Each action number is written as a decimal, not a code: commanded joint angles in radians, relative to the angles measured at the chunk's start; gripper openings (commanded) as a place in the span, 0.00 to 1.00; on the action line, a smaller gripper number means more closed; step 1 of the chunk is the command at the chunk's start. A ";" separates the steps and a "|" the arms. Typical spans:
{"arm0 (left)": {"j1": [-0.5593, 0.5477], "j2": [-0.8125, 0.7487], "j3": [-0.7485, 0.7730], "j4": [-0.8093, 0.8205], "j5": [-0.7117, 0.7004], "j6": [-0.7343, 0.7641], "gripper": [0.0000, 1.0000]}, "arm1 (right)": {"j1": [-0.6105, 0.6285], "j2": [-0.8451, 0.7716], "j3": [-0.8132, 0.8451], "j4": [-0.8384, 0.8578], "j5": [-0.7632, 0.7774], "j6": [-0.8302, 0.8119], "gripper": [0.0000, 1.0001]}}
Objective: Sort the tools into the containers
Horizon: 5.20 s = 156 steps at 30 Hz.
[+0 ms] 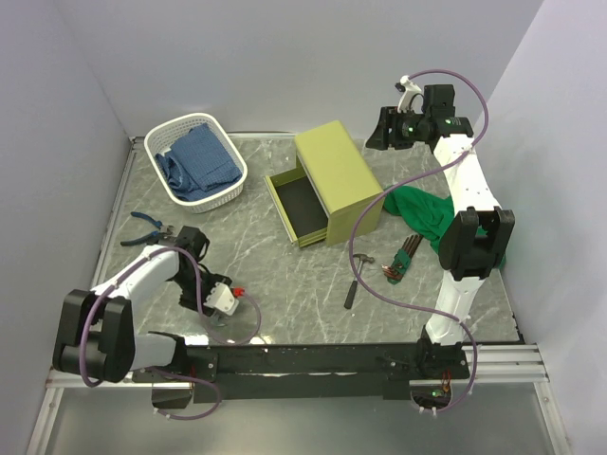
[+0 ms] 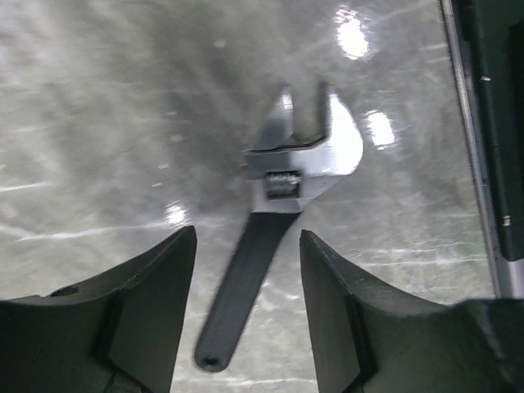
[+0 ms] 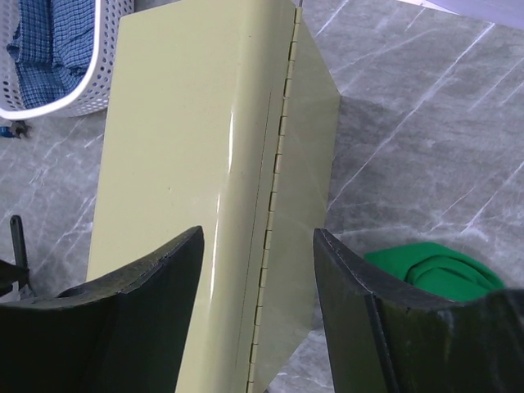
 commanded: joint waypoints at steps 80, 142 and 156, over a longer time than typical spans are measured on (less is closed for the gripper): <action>-0.158 0.769 0.826 1.047 0.219 -3.010 0.01 | -0.018 -0.079 -0.112 0.003 0.078 -0.061 0.64; 0.595 0.674 0.711 0.123 -0.149 -0.313 0.05 | -0.015 -0.062 -0.078 0.007 0.050 -0.043 0.64; 0.214 0.351 0.865 -0.218 0.139 -0.247 0.01 | -0.015 -0.026 -0.037 0.004 0.050 -0.046 0.64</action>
